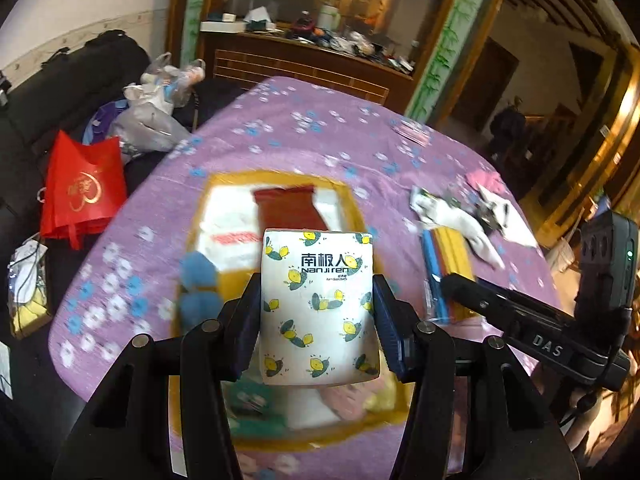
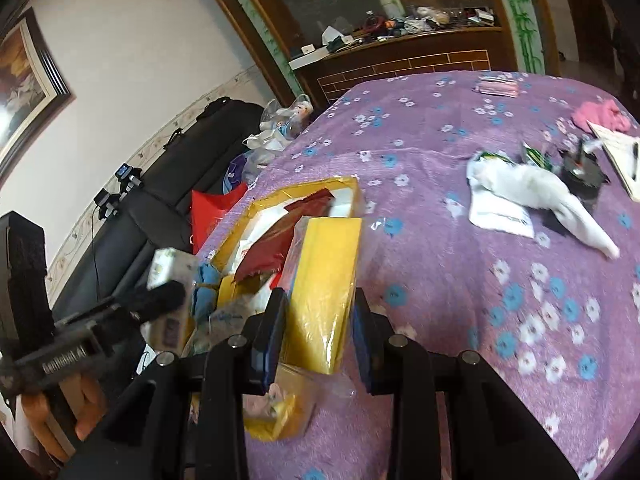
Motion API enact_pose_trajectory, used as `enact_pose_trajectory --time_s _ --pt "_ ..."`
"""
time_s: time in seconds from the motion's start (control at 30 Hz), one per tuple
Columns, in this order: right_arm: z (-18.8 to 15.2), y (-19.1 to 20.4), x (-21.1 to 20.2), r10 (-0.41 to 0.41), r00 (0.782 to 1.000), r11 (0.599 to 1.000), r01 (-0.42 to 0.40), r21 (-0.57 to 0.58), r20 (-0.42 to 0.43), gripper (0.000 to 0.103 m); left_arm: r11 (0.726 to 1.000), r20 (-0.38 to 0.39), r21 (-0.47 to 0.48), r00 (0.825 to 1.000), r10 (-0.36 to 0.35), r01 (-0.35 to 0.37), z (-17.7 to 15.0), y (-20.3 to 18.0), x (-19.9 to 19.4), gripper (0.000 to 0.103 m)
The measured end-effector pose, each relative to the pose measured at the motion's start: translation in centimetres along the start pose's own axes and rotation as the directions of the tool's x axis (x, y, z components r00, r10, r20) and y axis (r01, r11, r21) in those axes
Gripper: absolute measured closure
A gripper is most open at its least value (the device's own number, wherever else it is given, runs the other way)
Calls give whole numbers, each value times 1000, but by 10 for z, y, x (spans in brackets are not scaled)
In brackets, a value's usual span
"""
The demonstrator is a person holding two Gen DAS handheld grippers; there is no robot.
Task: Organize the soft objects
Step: 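Carry the tissue box and yellow packet over the tray and release both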
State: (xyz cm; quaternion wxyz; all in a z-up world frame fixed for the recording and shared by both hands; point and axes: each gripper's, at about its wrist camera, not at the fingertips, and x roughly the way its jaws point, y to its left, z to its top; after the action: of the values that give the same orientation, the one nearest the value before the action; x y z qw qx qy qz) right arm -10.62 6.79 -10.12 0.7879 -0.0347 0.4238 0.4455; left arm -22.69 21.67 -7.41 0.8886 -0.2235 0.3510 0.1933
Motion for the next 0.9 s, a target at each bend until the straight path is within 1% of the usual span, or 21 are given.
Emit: enact_pose_trajectory --time_s 0.07,0.27,0.37,0.53,0.73,0.77,0.83,0.9 --pt "8 5 10 -2 1000 1000 2 -13 -9 72 1000 8 -9 1000 6 -6 8 12 5 51" --pt "32 13 46 -26 999 999 24 -42 -37 72 999 -12 -22 1000 25 -25 31 43 39 51" --pt "46 13 67 -45 997 998 43 -47 -61 72 1000 -59 -24 998 19 -20 38 56 64 51" --pt "60 10 99 -95 990 994 89 -57 -101 72 1000 -118 -4 993 15 -16 43 63 92 51" --pt "64 12 118 -135 984 989 127 -69 -119 72 1000 -169 1 985 23 -23 47 66 113 51" --pt "65 11 120 -136 984 989 129 -66 -119 72 1000 -185 3 982 22 -22 48 66 117 51" --pt "65 9 122 -130 984 991 126 -45 -122 72 1000 -192 -14 981 9 -12 47 68 119 49" --pt "65 4 121 -103 987 995 102 -11 -123 70 999 -198 -42 980 -16 8 47 72 119 48"
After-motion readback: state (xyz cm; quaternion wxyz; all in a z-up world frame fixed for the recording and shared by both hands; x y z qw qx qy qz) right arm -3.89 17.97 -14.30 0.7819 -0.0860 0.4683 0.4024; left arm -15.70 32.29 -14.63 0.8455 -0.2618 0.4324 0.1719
